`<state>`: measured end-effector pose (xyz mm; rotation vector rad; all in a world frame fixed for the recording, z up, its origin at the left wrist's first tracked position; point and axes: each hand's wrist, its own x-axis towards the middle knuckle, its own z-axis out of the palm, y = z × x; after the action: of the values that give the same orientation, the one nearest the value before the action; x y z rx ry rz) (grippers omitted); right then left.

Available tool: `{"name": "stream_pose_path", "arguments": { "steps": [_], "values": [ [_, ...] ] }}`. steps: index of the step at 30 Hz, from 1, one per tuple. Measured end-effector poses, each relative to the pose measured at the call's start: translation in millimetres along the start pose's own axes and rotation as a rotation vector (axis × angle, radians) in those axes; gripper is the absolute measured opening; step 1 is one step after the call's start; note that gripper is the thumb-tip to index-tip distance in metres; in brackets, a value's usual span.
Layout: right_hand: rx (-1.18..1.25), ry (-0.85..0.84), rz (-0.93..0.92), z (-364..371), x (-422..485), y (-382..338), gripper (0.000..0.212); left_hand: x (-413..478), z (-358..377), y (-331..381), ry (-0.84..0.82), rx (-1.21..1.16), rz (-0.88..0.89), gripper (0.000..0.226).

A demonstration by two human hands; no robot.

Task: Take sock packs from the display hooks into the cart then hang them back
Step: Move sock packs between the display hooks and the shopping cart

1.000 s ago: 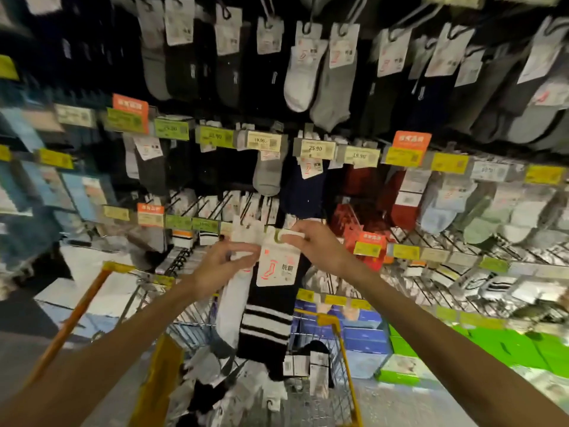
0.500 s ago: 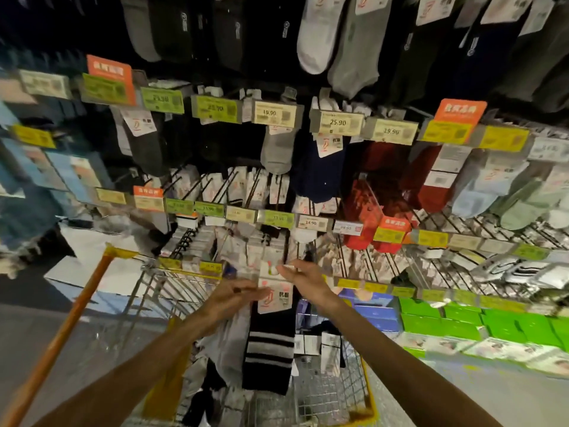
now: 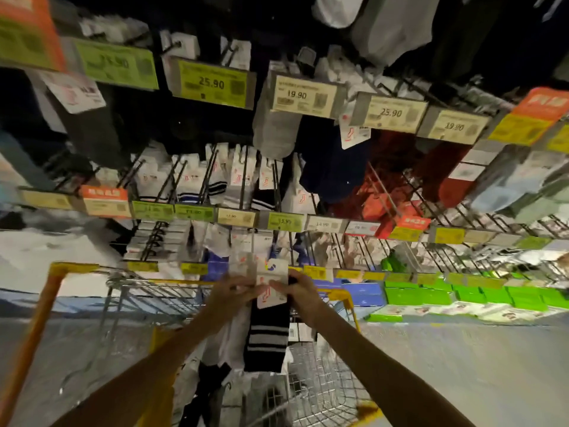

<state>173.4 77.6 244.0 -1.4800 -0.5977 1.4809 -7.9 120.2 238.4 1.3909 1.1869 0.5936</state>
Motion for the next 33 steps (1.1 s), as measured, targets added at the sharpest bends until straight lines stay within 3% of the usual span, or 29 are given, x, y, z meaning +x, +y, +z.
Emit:
{"name": "stream_pose_path", "arguments": {
  "steps": [2,5,9,13,17,19,23,29,33],
  "values": [
    [0.014,0.044,-0.044,-2,15,-7,0.025,13,1,-3,0.004,-0.053,-0.077,0.008],
    [-0.006,0.052,-0.07,-3,37,-22,0.038,30,1,-7,-0.011,-0.005,-0.128,0.027],
    [0.05,-0.007,-0.08,-5,64,-30,0.018,52,-3,-6,0.031,0.055,-0.207,0.023],
    [0.115,0.01,-0.09,-8,85,-32,0.009,74,-9,-15,0.069,0.093,-0.26,0.056],
    [0.142,-0.004,-0.115,-10,101,-31,0.028,84,-10,-9,0.095,0.085,-0.299,0.042],
    [0.172,-0.017,-0.135,-12,105,-28,0.023,87,-8,-8,0.101,0.077,-0.292,0.043],
    [0.2,-0.062,-0.163,-16,107,-27,0.034,89,-5,-8,0.098,0.059,-0.292,0.046],
    [0.172,-0.095,-0.174,-19,108,-35,0.024,87,1,0,0.081,0.043,-0.23,0.027],
    [0.136,-0.024,-0.122,-17,110,-40,0.02,89,3,3,0.105,0.037,-0.204,0.019]
  ]
}}
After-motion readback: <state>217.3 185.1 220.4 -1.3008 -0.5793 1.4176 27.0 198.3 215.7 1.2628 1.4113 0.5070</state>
